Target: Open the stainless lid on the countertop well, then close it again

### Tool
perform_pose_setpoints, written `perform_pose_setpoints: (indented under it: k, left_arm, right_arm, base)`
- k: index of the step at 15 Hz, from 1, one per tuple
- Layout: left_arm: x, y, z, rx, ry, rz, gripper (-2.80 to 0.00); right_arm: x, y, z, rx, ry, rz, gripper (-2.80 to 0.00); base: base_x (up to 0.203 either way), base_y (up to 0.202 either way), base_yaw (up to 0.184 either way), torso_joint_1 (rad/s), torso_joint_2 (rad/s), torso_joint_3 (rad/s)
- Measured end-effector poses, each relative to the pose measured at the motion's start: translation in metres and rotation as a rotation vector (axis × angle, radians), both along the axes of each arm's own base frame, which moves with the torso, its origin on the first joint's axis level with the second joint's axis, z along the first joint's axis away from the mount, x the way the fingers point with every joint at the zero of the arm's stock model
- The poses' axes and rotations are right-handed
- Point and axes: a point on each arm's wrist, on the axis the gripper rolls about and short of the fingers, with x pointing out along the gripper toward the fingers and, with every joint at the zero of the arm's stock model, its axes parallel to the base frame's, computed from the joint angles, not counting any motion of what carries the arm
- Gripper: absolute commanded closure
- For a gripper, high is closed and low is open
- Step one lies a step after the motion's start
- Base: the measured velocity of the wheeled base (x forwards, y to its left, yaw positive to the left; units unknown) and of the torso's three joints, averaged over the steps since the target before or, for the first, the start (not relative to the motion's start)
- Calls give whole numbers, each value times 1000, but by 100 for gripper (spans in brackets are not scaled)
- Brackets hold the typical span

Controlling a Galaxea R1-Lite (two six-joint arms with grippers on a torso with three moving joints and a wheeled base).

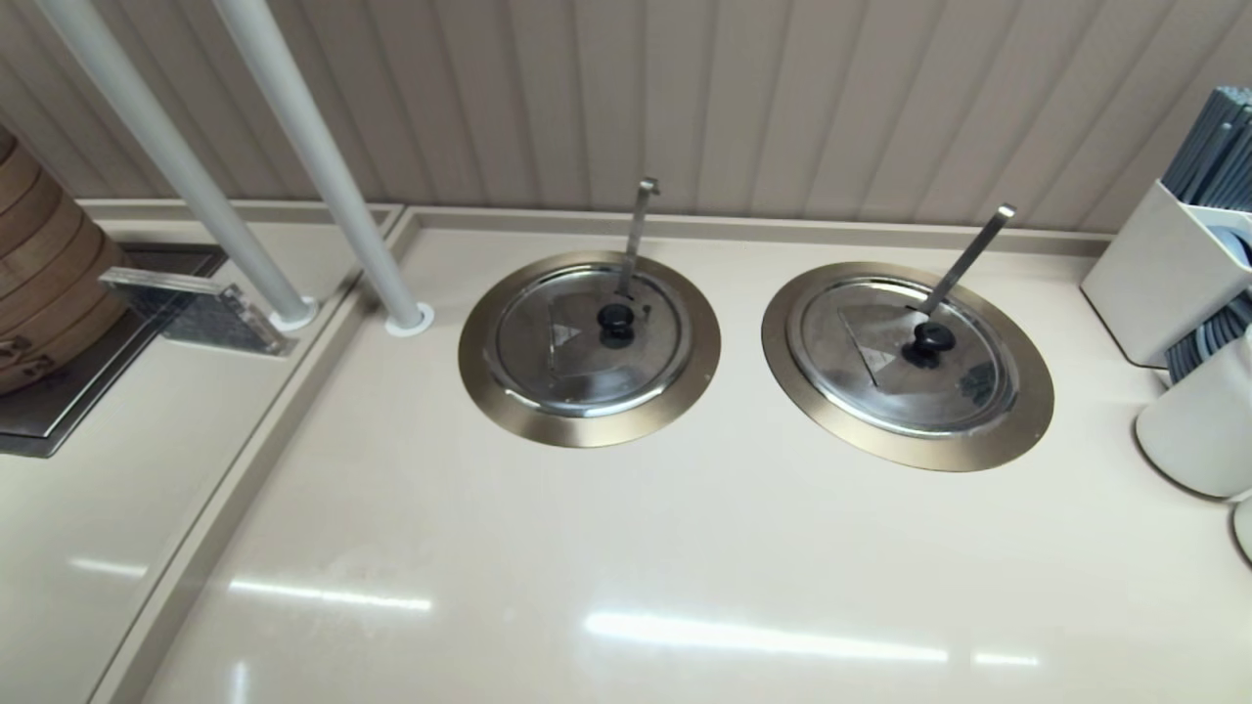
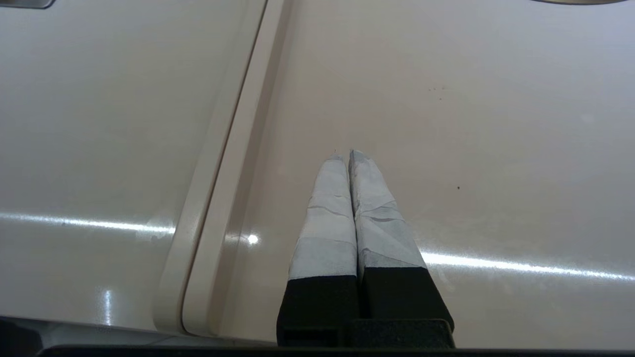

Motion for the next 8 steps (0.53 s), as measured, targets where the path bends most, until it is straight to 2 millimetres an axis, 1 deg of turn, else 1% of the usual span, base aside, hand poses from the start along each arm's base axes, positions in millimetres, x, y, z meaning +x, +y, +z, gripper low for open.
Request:
perform_pose_setpoints:
  k: [2, 4, 6, 8]
  left_arm:
    - [0, 0, 0, 0, 0, 0, 0]
    - [0, 0, 0, 0, 0, 0, 0]
    - [0, 0, 0, 0, 0, 0, 0]
    - [0, 0, 0, 0, 0, 0, 0]
  right_arm:
    - [-37, -6, -4, -10, -4, -108, 0]
    - [-69, -5, -10, -41, -32, -163, 0]
    - [-89, -3, -21, -38, -74, -172, 0]
    - [-106, -2, -36, -25, -122, -132, 0]
  base:
    - [0, 0, 0, 0, 0, 0]
    - [0, 0, 0, 0, 0, 0]
    - [0, 0, 0, 0, 0, 0]
    - [0, 0, 0, 0, 0, 0]
